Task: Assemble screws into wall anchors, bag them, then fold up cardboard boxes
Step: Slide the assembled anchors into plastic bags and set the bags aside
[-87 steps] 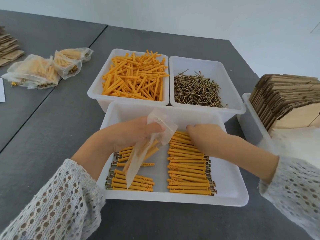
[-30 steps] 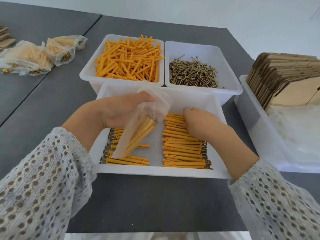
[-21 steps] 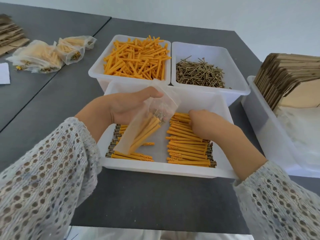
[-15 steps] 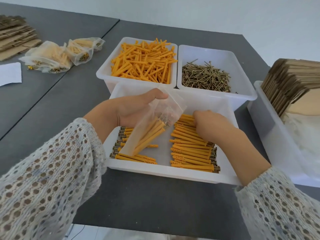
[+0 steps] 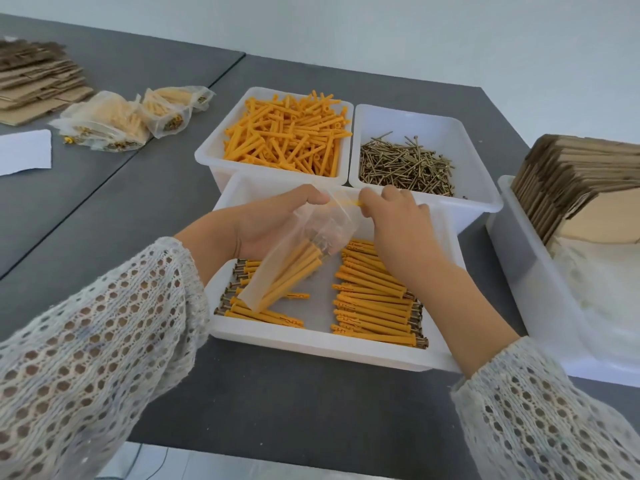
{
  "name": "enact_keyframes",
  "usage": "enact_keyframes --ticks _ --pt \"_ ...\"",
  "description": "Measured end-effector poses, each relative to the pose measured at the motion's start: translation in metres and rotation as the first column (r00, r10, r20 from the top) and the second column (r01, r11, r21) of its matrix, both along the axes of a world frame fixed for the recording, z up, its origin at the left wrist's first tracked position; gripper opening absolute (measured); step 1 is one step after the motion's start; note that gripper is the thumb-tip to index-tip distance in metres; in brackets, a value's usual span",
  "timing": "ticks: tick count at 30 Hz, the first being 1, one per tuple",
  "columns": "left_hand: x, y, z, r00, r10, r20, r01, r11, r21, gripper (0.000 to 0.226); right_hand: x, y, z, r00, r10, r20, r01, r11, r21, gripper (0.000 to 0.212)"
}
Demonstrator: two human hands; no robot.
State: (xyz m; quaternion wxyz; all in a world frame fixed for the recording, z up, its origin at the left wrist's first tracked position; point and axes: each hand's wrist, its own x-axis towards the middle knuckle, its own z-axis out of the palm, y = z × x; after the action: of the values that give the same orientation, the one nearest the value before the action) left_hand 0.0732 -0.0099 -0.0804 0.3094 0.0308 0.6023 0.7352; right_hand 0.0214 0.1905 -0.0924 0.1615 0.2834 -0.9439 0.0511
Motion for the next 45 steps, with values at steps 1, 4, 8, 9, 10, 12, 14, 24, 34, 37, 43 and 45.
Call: enact_keyframes --ticks 1,4,8,9,10,12,14,24,34,37,43,45 --pt "0.000 0.002 0.000 1.000 0.002 -0.004 -0.002 1.000 -0.018 0.047 0.001 -0.002 -0.001 0.999 0.036 0.001 -0.036 0.999 0.026 0.044" --pt "-0.001 0.007 0.001 1.000 0.007 -0.010 -0.008 0.997 -0.077 0.045 0.002 -0.008 -0.004 0.990 0.138 -0.007 -0.136 0.985 0.110 0.043" --pt "-0.001 0.012 0.002 0.999 0.043 -0.015 -0.045 0.988 -0.148 0.040 0.003 -0.011 -0.001 0.949 0.316 0.011 -0.316 0.948 0.031 0.031" --pt "-0.001 0.013 0.001 0.999 0.044 -0.012 -0.046 0.987 -0.157 0.043 0.004 -0.011 0.000 0.929 0.370 0.020 -0.369 0.929 -0.031 0.029" --pt "-0.001 0.013 0.001 0.999 0.046 -0.014 -0.048 0.986 -0.160 0.045 0.006 -0.010 0.002 0.905 0.425 0.031 -0.419 0.901 -0.115 0.026" --pt "-0.002 0.012 0.001 0.998 0.063 -0.014 -0.064 0.990 -0.127 0.045 0.009 -0.009 0.005 0.849 0.524 0.066 -0.480 0.817 -0.320 0.021" --pt "-0.003 0.010 0.001 0.997 0.073 -0.005 -0.073 0.996 -0.056 0.042 0.012 -0.007 0.007 0.819 0.571 0.064 -0.476 0.737 -0.481 0.026" --pt "-0.008 0.000 0.003 0.967 0.247 0.056 -0.253 0.952 0.173 0.038 -0.014 0.008 -0.004 0.964 -0.046 0.262 0.118 0.956 -0.267 0.021" --pt "-0.010 -0.003 0.006 0.967 0.251 0.044 -0.251 0.907 0.338 0.038 -0.004 0.017 -0.015 0.890 -0.200 0.411 0.042 0.931 0.362 0.008" --pt "-0.011 -0.003 0.003 0.980 0.198 0.018 -0.194 0.935 0.298 0.035 -0.004 0.016 -0.011 0.860 -0.218 0.461 0.017 0.916 0.401 0.020" --pt "-0.011 0.000 -0.001 0.992 0.122 0.018 -0.123 0.971 0.205 0.032 -0.004 0.020 -0.007 0.828 -0.219 0.517 -0.014 0.912 0.409 0.027" --pt "-0.010 0.001 -0.001 0.996 0.083 0.026 -0.086 0.984 0.155 0.031 -0.003 0.021 -0.004 0.834 -0.211 0.509 -0.033 0.903 0.429 0.027"
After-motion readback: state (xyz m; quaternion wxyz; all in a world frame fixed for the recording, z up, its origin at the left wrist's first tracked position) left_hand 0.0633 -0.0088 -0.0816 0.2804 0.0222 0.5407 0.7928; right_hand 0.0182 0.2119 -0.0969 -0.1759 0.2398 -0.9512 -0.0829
